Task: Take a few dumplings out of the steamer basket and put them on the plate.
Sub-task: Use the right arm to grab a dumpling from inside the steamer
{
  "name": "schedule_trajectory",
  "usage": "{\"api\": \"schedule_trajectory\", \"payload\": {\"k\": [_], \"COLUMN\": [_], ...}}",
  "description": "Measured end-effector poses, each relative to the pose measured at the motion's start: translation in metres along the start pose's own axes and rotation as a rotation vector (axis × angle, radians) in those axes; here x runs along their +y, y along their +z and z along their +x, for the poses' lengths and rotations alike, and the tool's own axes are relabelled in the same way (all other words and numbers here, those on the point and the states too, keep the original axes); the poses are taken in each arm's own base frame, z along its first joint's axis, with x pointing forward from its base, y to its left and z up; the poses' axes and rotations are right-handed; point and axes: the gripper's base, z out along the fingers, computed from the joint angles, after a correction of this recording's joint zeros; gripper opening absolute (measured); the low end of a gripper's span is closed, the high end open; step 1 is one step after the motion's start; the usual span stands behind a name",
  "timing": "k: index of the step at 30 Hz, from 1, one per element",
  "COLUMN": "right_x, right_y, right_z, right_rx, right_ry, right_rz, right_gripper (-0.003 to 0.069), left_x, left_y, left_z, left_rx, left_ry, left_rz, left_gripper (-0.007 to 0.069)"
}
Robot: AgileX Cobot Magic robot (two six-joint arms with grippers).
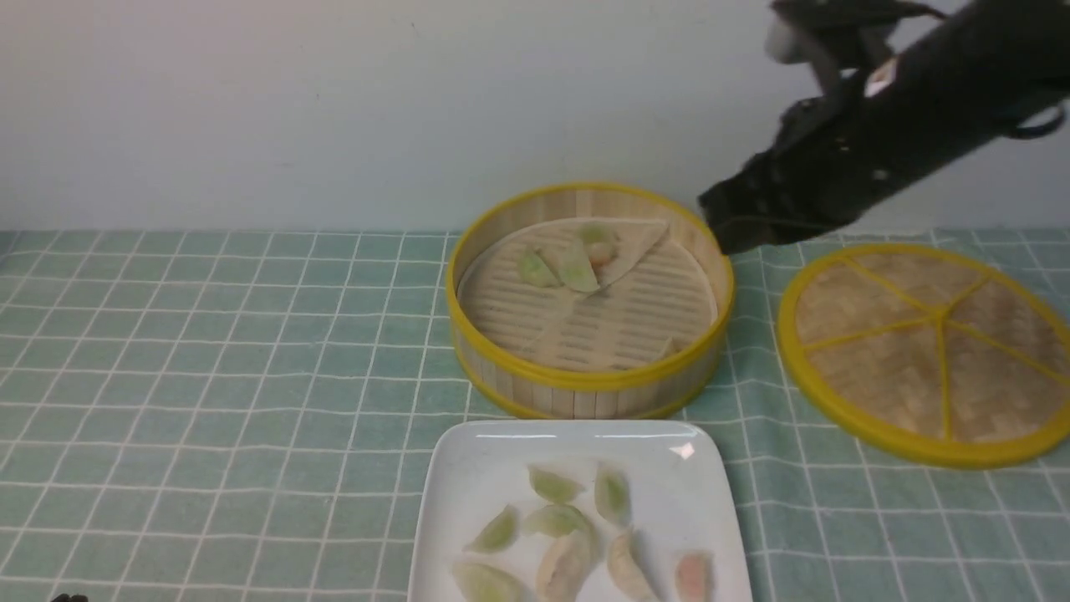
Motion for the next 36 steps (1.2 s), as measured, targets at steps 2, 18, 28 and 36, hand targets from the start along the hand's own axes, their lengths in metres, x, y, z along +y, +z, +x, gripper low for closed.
{"api": "schedule_trajectory", "payload": {"k": [2,18,28,36], "right_x": [0.0,-0.027,-0.038,-0.04], "right_y": [0.017,0.172,0.218,0.221], "right_z": [-0.01,-0.053,-0.047,-0.049], "right_rx": [0.006,0.124,0.111,0.078], "right_ry": [-0.002,-0.018,-0.018,-0.039], "right_rz": [-0.011,-0.043,-0.028,-0.022], "right_gripper": [-0.001,0.0328,0.0477,0.0277], "left_x": [0.0,0.0,0.0,0.0], "left_y": [0.0,0.0,0.0,0.0], "left_z": [0.0,0.0,0.0,0.0], "left_rx": [0.0,0.0,0.001,0.001], "left_ry": [0.0,0.0,0.0,0.0], "left_rz": [0.0,0.0,0.0,0.0], "left_gripper": [-0.0006,-0.0006,-0.0006,-0.0006]}}
